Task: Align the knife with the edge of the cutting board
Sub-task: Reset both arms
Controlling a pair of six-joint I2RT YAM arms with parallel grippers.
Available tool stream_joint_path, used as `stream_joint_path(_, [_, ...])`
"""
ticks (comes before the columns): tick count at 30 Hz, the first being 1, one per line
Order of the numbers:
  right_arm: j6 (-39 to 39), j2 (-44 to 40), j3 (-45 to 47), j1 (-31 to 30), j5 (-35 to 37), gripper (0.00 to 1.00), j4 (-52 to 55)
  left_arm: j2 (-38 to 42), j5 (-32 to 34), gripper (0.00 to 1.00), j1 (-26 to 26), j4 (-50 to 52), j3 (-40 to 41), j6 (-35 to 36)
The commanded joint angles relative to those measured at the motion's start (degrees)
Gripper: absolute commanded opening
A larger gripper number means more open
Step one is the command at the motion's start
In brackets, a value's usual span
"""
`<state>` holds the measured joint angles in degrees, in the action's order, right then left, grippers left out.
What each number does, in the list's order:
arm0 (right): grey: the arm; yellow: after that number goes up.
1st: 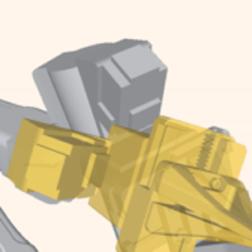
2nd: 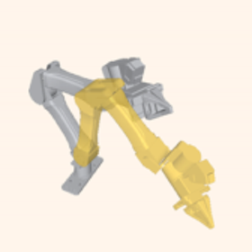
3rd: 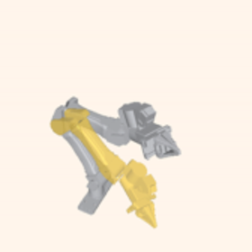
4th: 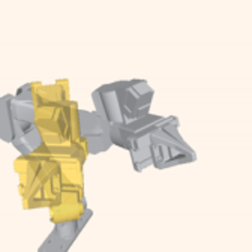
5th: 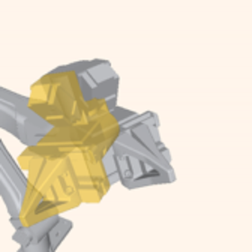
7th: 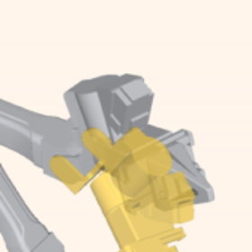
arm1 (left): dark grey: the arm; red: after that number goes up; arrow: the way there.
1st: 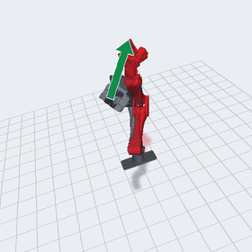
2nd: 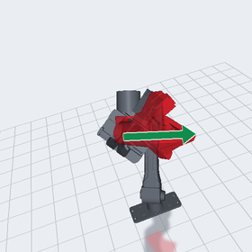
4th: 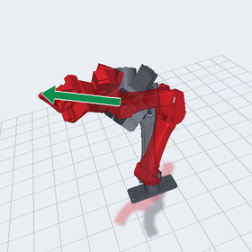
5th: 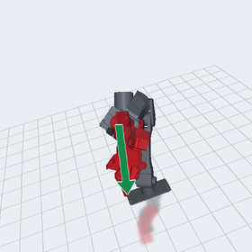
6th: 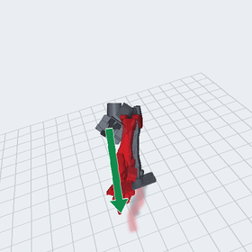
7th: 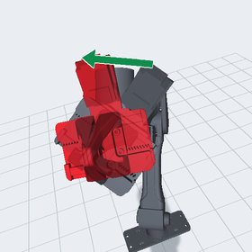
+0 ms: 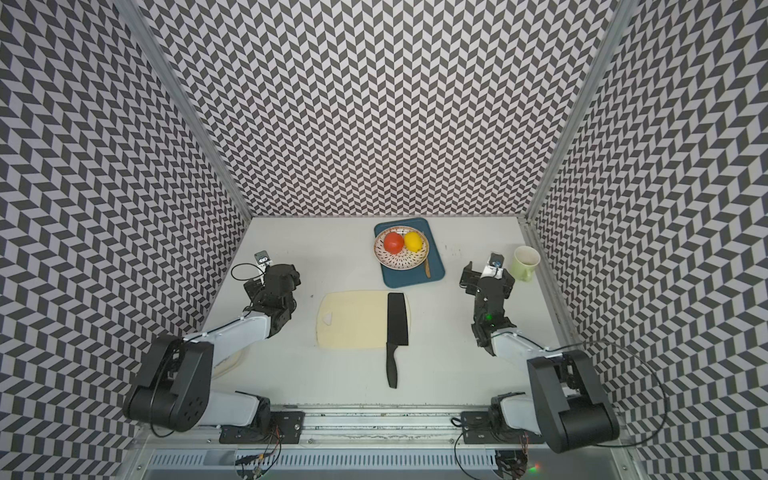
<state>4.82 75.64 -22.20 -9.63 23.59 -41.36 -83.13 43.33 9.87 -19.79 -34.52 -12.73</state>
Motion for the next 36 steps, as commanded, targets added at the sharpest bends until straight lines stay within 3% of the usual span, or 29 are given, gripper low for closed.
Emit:
stream_joint_path(1, [-4.54, 1.84, 1.24, 2.31, -2.58, 1.00, -13.31, -2.50, -7.42, 1.00, -3.63, -5.63, -0.69, 5.71])
stream_joint_path(4, [0.31, 5.16, -1.15, 8.24, -9.11, 1.00, -8.83, -3.49, -10.84, 1.00, -5.42, -9.74, -0.17, 5.21])
stream_joint_path(6, [2.82, 8.91, 0.38, 11.75, -14.61, 1.00, -13.43, -4.30, -14.18, 1.00, -7.28, -10.35, -0.64, 2.64])
stream_joint_path(11, [-1.71, 9.96, 0.48, 10.48, -21.19, 1.00, -15.16, -7.83, -17.92, 1.00, -9.24, -15.53, 0.69, 0.73])
stream_joint_path(13, [-3.43, 10.24, 5.30, 9.09, -21.07, 1.00, -23.69, -8.69, -18.61, 1.00, -9.23, -15.64, 0.08, 1.55])
stream_joint_path(16, [-5.65, 13.82, 15.03, 7.14, -19.22, 1.00, -45.43, -8.83, -19.41, 1.00, -9.25, -18.09, 0.78, 2.92])
stream_joint_path(17, [-6.03, 13.32, 15.16, 6.56, -18.14, 1.00, -45.34, -8.66, -19.41, 1.00, -9.20, -18.76, 1.11, 3.09])
stream_joint_path(20, [-6.43, 11.30, 10.15, 6.20, -18.62, 1.00, -30.49, -8.03, -19.96, 1.00, -9.00, -20.49, 2.17, 3.56])
stream_joint_path(26, [-5.83, 12.32, 6.91, 6.32, -18.66, 1.00, -29.03, -6.91, -26.13, 1.00, -8.55, -27.58, 5.90, 7.39])
stream_joint_path(33, [-5.97, 11.98, 6.54, 6.39, -18.89, 1.00, -27.63, -3.86, -29.87, 1.00, -6.87, -42.08, 15.85, 11.38])
stream_joint_path(36, [-6.00, 11.99, 6.46, 6.36, -18.95, 1.00, -27.49, -7.19, -27.30, 1.00, -6.17, -57.10, 21.58, 12.22])
